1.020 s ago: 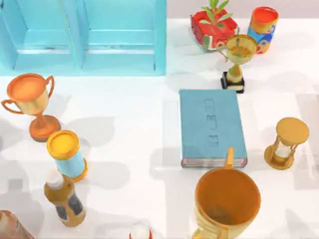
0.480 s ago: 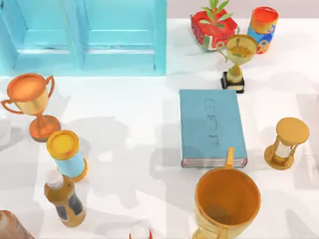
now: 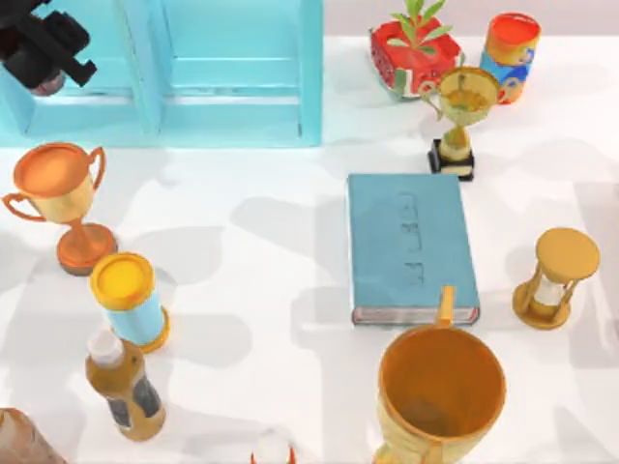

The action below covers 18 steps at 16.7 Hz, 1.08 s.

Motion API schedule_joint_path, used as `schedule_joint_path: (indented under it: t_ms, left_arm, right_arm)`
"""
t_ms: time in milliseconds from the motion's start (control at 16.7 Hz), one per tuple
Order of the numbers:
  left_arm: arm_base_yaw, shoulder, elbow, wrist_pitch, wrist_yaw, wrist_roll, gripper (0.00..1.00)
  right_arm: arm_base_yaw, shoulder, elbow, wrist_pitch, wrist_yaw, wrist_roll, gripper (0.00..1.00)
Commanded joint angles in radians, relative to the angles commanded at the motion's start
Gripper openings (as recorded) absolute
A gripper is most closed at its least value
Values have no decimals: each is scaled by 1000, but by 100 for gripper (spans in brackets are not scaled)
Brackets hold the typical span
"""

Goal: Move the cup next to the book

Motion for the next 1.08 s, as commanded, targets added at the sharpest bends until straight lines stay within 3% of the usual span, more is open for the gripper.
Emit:
schedule_joint_path:
  t_ms: [300, 660, 840, 1080]
  left_arm:
    - [-169, 150, 187, -81, 34, -410, 0]
    - [-373, 354, 363, -252, 129, -956, 0]
    - [-432, 409, 385, -313, 168, -1123, 0]
    - [-450, 417, 376, -328, 183, -1202, 0]
  right_arm:
    - [0, 0, 0, 0, 0, 0, 100]
    - [0, 0, 0, 0, 0, 0, 100]
    - [0, 0, 0, 0, 0, 0, 100]
    - [0, 0, 0, 0, 0, 0, 100]
